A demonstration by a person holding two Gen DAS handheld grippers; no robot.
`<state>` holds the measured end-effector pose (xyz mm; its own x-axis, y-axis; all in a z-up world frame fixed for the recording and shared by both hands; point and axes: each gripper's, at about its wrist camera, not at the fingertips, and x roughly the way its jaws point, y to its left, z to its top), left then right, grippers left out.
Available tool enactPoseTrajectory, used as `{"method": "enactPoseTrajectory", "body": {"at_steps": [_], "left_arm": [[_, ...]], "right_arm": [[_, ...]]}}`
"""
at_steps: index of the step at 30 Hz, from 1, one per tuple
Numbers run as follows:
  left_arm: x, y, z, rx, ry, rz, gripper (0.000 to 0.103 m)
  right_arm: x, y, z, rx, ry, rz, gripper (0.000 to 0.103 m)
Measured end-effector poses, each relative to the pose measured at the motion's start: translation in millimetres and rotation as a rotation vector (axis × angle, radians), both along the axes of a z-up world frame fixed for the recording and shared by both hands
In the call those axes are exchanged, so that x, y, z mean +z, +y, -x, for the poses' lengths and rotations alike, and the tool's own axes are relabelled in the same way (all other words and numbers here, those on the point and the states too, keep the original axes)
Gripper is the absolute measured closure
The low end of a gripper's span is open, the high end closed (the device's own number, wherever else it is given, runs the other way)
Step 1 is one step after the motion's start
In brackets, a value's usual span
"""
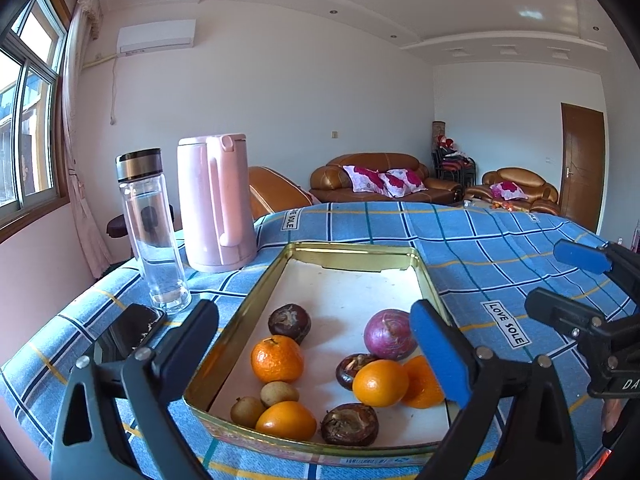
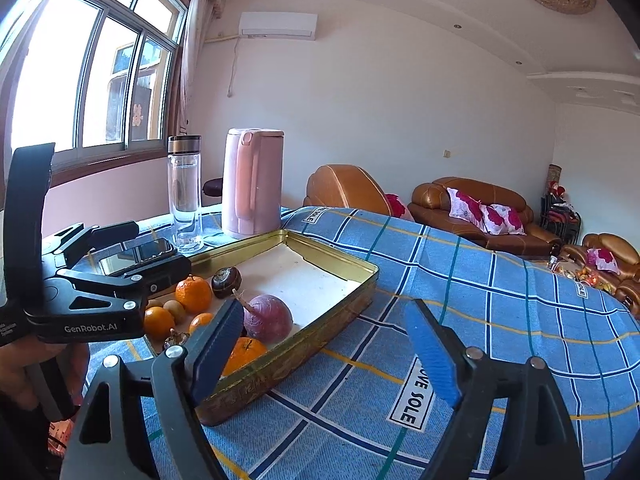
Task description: Organize fruits
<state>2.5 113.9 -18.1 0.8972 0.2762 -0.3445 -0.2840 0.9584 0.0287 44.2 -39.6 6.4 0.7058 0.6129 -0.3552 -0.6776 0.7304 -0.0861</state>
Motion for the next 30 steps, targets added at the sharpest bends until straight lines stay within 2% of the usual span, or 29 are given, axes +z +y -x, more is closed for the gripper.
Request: {"method": "enactPoseTrajectory", "body": {"at_steps": [30], "left_arm": [[6, -14, 2, -0.017, 0.001, -0.026, 0.0]], "right_arm": [[4, -18, 4, -0.025, -0.017, -0.026, 0.018]]}}
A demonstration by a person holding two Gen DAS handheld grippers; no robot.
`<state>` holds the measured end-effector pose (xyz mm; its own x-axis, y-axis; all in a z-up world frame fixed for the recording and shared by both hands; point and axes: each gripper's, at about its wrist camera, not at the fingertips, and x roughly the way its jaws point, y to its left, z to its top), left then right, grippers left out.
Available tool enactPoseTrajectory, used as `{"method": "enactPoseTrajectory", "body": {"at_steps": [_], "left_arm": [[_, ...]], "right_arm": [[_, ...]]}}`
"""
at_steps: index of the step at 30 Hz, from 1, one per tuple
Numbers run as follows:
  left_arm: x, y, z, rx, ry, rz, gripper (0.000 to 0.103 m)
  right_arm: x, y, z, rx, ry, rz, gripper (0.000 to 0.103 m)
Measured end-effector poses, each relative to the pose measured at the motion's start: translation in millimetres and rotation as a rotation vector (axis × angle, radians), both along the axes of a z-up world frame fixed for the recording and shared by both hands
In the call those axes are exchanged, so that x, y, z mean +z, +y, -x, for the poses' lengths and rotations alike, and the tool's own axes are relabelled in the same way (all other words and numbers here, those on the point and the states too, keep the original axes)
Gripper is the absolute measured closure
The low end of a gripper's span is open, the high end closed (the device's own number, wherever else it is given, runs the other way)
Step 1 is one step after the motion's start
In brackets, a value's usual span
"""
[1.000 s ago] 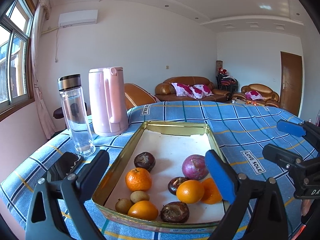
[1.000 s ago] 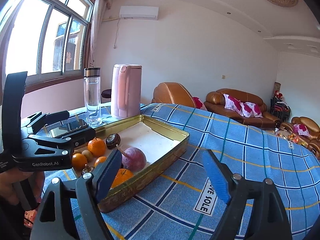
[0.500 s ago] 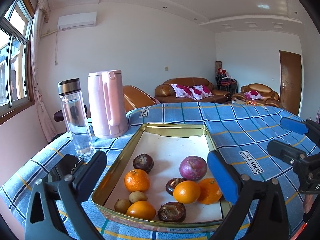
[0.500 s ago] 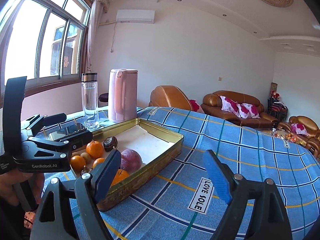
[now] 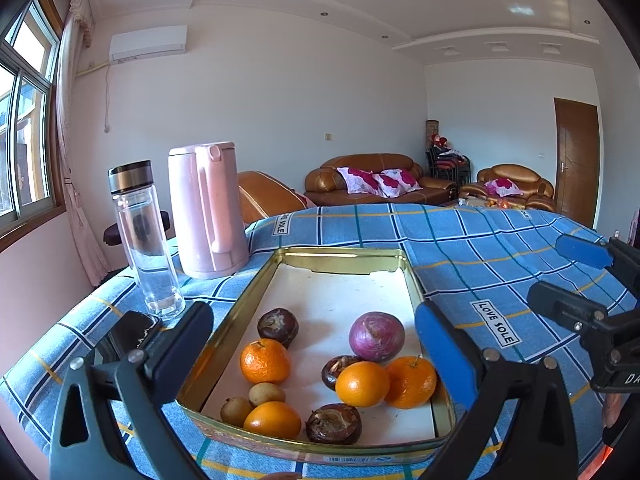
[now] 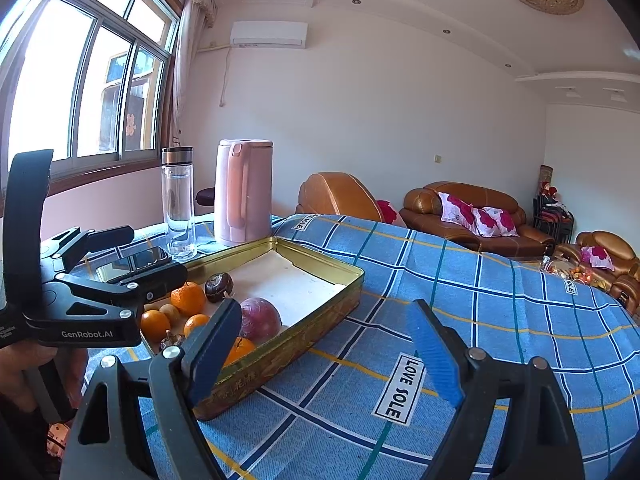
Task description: Organize fruits
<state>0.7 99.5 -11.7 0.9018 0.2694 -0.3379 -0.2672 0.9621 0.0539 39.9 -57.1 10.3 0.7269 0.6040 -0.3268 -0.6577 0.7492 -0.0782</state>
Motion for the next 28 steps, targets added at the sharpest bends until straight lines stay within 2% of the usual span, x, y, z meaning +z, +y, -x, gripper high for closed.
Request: {"method": "enactPoseTrajectory", "body": {"at_steps": [22, 28], "left_arm": [[4, -16, 1, -0.023, -0.022, -0.04, 0.0], [4, -15, 0, -0.029, -0.018, -0.025, 0.0]], "right_arm": [[-1, -12, -2, -0.02, 0.003, -0.011, 0.017], [-4, -17, -6, -0.027, 0.011, -0.007, 0.017]]}}
